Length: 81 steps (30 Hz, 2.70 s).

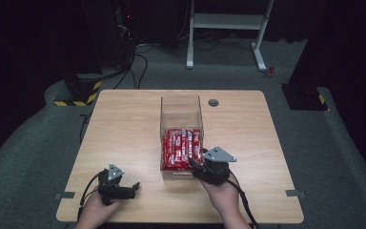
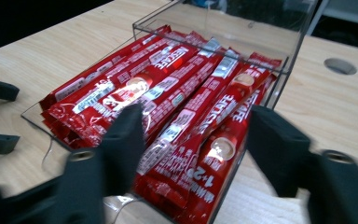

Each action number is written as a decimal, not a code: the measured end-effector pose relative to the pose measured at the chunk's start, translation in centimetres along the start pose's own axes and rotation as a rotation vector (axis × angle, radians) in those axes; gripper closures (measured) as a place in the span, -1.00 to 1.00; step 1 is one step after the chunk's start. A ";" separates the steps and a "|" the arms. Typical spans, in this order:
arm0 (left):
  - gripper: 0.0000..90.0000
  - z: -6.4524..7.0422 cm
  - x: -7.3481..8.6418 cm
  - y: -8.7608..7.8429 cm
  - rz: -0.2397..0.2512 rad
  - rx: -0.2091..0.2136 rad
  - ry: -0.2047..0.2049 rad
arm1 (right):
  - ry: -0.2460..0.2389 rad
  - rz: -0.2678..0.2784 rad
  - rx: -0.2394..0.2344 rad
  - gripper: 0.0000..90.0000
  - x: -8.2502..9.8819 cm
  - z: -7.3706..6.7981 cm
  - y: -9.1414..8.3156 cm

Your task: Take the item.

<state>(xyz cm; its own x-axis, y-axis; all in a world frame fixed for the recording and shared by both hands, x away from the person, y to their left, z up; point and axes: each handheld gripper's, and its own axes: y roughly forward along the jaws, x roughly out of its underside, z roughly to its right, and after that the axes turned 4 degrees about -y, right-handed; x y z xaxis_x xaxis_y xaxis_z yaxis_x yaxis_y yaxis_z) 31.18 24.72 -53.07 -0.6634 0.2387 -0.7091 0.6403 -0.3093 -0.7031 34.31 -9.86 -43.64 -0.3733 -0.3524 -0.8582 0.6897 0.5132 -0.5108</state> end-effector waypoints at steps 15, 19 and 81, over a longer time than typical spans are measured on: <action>-0.99 0.0 0.0 0.0 0.000 0.000 0.001 | 0.052 -0.037 0.009 0.42 0.5 0.1 0.8; -0.99 0.0 0.0 0.0 0.000 0.000 0.000 | 0.058 -0.045 0.005 0.52 0.6 0.0 1.0; -0.99 0.0 0.0 0.0 0.001 0.001 0.002 | 0.089 0.079 -0.011 0.98 2.4 -0.2 -2.8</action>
<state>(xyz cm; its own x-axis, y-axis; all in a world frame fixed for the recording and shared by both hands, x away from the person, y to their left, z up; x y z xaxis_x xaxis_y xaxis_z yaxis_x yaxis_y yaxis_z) 31.15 24.72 -53.07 -0.6619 0.2401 -0.7102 0.6407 -0.3107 -0.7021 31.36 -11.99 -44.29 -0.3718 -0.2399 -0.8968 0.7126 0.5454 -0.4413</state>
